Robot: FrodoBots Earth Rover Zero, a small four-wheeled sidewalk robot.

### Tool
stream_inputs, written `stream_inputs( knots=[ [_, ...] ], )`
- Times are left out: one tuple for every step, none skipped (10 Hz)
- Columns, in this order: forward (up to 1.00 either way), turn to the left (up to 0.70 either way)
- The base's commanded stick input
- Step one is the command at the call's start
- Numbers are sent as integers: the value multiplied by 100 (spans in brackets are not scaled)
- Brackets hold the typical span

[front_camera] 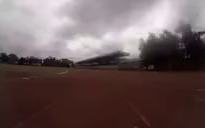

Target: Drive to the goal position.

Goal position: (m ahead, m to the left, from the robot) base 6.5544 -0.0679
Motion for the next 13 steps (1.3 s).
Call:
stream_inputs(
  knots=[
    [70,0],
    [70,0],
    [70,0],
    [70,0],
    [70,0],
    [70,0],
    [70,0],
    [70,0],
    [70,0],
    [70,0],
    [70,0],
    [70,0],
    [70,0]
  ],
)
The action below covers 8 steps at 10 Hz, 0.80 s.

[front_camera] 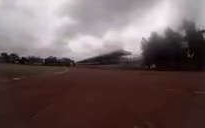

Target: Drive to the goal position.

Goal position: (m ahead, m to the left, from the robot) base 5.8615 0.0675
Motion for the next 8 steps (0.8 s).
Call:
stream_inputs(
  knots=[
    [70,0],
    [70,0],
    [70,0],
    [70,0],
    [70,0],
    [70,0],
    [70,0],
    [70,0]
  ],
)
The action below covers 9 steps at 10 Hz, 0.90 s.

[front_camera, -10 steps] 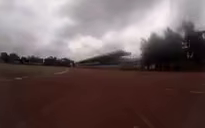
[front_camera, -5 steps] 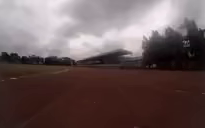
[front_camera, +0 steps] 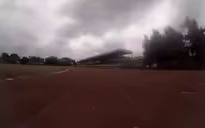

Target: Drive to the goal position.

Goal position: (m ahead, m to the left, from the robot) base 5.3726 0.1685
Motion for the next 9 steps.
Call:
stream_inputs(
  knots=[
    [70,0],
    [70,0],
    [70,0],
    [70,0],
    [70,0],
    [70,0],
    [70,0],
    [70,0],
    [70,0]
  ],
)
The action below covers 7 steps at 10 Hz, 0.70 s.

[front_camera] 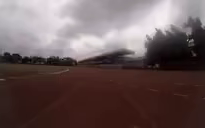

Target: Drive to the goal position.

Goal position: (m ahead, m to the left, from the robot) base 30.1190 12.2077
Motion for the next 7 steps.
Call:
stream_inputs(
  knots=[
    [70,0],
    [70,0],
    [70,0],
    [70,0],
    [70,0],
    [70,0],
    [70,0]
  ],
)
